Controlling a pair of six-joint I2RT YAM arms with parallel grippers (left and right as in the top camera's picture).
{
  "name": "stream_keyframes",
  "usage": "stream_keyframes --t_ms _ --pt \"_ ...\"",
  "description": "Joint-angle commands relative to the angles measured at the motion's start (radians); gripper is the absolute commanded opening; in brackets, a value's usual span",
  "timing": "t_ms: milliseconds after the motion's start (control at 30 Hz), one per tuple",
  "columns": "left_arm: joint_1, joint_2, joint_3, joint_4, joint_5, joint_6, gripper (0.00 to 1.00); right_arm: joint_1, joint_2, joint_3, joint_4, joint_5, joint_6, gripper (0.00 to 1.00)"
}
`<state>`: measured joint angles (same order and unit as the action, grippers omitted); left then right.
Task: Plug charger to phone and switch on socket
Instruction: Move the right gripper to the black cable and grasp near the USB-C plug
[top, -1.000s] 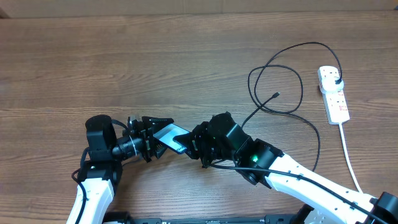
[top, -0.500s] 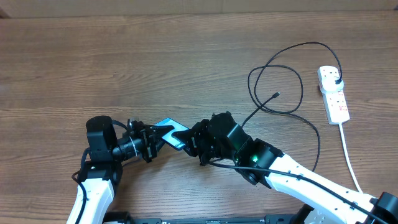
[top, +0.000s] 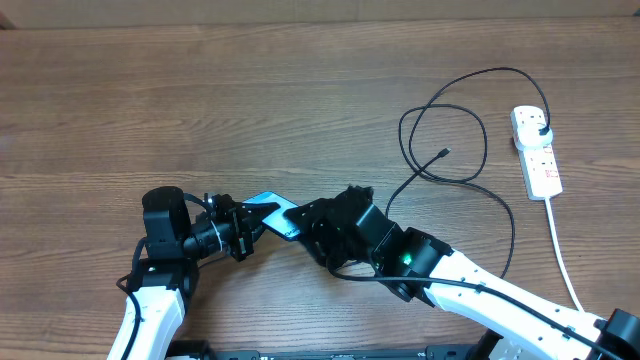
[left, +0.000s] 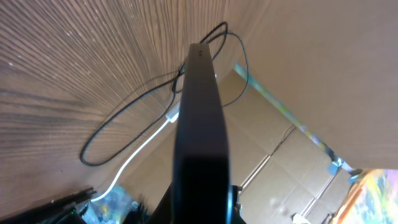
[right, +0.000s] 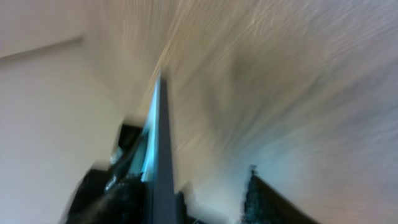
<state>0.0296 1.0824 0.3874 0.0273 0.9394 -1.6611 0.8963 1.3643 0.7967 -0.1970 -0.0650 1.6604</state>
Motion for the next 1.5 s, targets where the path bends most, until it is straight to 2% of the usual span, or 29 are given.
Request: stream_keyframes --t_ms 0,100,133,200,500,733,900,933,1033,1133,1233,1400,1467 --pt "0.003 -0.003 0.01 -0.023 -0.003 0.095 0.04 -0.017 -0.005 0.001 -0.054 0.31 -0.274 0.69" --pt "0.003 -0.003 0.01 -0.081 0.003 0.14 0.04 -0.059 -0.007 0.003 -0.09 0.356 -0.463 0.84" --pt "0.003 -0.003 0.01 -0.097 0.005 0.15 0.04 -0.083 -0.008 0.007 -0.098 0.352 -0.525 0.99" --pt "0.003 -0.003 0.01 -0.124 0.008 0.17 0.04 -0.141 -0.008 0.032 -0.143 0.329 -0.611 1.0" --pt "0.003 -0.003 0.01 -0.135 0.016 0.173 0.04 -0.47 0.056 0.226 -0.427 0.288 -0.83 0.99" --pt "0.002 -0.003 0.01 -0.135 0.053 0.173 0.04 -0.692 0.26 0.33 -0.417 0.242 -0.938 1.0" --pt "0.002 -0.003 0.01 -0.135 0.07 0.173 0.06 -0.743 0.381 0.339 -0.295 0.149 -1.0 1.0" --pt "0.002 -0.003 0.01 -0.135 0.075 0.173 0.07 -0.743 0.398 0.339 -0.293 0.15 -1.0 0.97" --pt "0.003 -0.003 0.01 -0.135 0.075 0.173 0.08 -0.74 0.465 0.337 -0.298 0.15 -0.96 0.71" --pt "0.002 -0.003 0.01 -0.135 0.075 0.173 0.09 -0.739 0.496 0.337 -0.309 0.149 -0.917 0.61" --pt "0.002 -0.003 0.01 -0.135 0.075 0.173 0.09 -0.739 0.512 0.336 -0.323 0.153 -0.898 0.56" --pt "0.002 -0.003 0.01 -0.135 0.074 0.173 0.1 -0.739 0.564 0.336 -0.325 0.159 -0.87 0.56" --pt "0.002 -0.003 0.01 -0.135 0.074 0.173 0.1 -0.738 0.592 0.336 -0.325 0.146 -0.864 0.49"
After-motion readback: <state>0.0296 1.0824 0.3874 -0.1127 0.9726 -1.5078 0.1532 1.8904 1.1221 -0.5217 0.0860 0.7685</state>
